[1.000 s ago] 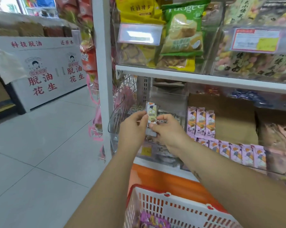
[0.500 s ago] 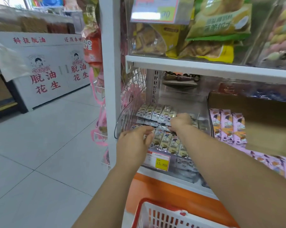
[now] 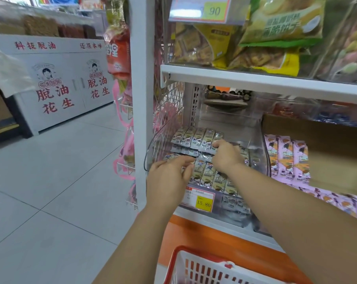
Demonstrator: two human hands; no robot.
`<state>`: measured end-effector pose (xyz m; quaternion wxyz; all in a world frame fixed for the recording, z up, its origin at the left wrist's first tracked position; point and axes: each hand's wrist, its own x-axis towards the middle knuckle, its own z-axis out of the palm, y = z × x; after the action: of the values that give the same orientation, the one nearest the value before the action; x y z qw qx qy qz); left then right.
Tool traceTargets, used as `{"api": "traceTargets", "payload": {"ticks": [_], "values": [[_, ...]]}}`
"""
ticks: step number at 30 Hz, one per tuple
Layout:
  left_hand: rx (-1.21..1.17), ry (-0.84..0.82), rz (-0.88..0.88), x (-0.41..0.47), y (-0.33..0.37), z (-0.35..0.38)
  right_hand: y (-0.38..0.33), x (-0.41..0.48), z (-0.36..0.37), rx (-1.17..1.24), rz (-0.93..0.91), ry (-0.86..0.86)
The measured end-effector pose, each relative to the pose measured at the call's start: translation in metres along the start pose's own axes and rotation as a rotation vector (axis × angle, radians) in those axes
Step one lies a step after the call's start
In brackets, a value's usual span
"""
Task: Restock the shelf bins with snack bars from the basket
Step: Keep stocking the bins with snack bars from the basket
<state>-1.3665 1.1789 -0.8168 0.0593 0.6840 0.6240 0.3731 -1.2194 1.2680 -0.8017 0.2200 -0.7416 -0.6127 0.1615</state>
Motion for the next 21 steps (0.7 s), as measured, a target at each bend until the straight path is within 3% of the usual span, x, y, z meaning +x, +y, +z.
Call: {"api": "traceTargets", "payload": {"ticks": [6, 10, 14, 17, 21], "values": [[-0.091, 0.002, 0.018, -0.002, 0.001, -0.002, -0.006, -0.015, -0.015, -0.019, -0.065, -0.123], [-0.354, 0.125, -0.039, -0.025, 0.006, -0.010, -0.003, -0.053, -0.033, 0.096, -0.283, -0.121], [-0.362, 0.257, 0.011, -0.077, 0.001, -0.011, 0.016, -0.121, -0.051, 0.235, -0.604, -0.074], [-0.314, 0.186, 0.022, -0.119, -0.016, -0.001, 0.049, -0.162, -0.038, 0.291, -0.782, -0.059], [-0.227, 0.006, -0.045, -0.171, -0.043, 0.026, 0.103, -0.192, 0.011, 0.171, -0.761, -0.297]]}}
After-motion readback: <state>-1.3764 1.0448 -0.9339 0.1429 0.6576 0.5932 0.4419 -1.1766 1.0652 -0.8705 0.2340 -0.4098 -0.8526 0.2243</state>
